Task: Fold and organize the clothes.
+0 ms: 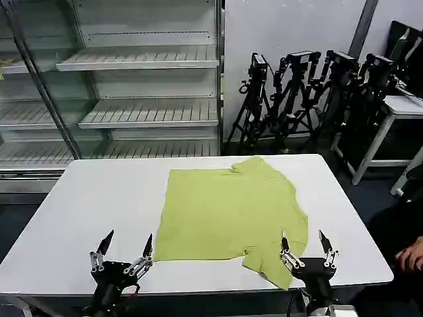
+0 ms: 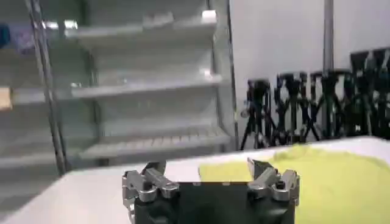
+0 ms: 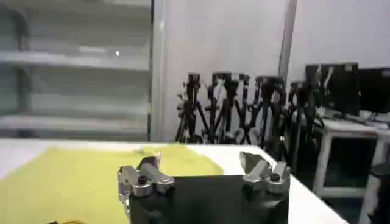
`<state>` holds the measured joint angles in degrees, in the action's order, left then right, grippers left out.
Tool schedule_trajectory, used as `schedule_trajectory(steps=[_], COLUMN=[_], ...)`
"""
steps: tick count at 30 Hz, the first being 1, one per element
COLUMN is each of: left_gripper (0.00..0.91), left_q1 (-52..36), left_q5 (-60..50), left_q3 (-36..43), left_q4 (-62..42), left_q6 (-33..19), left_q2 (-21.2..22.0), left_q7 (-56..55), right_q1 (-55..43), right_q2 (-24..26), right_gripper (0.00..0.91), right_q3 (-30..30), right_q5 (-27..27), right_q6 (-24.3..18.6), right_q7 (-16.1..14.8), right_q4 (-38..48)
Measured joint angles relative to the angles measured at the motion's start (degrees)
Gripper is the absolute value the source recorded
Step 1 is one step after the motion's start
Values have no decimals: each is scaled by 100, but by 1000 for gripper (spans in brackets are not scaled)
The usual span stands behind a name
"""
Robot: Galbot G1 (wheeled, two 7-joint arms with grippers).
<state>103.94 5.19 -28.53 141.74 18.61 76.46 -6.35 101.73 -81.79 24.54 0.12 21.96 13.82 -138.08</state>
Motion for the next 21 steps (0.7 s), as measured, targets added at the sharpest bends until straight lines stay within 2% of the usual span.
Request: schedule_trajectory(steps=[9,21], left_gripper=[907,907], left_q1=[-443,-987], left_q5=[144,283], left_q3=[204,580], left_q4=[-426,-1038], left_q6=[772,1218], left_q2=[-245,-442], left_q7=[-138,-226], right_q1=[43,5], right_q2=[-78,-262], right_gripper=[907,907], right_q3=[-187,-464], right_q5=[-112,-260], right_q6=[266,408], right_q7=[90,174], right_q4=[232,574])
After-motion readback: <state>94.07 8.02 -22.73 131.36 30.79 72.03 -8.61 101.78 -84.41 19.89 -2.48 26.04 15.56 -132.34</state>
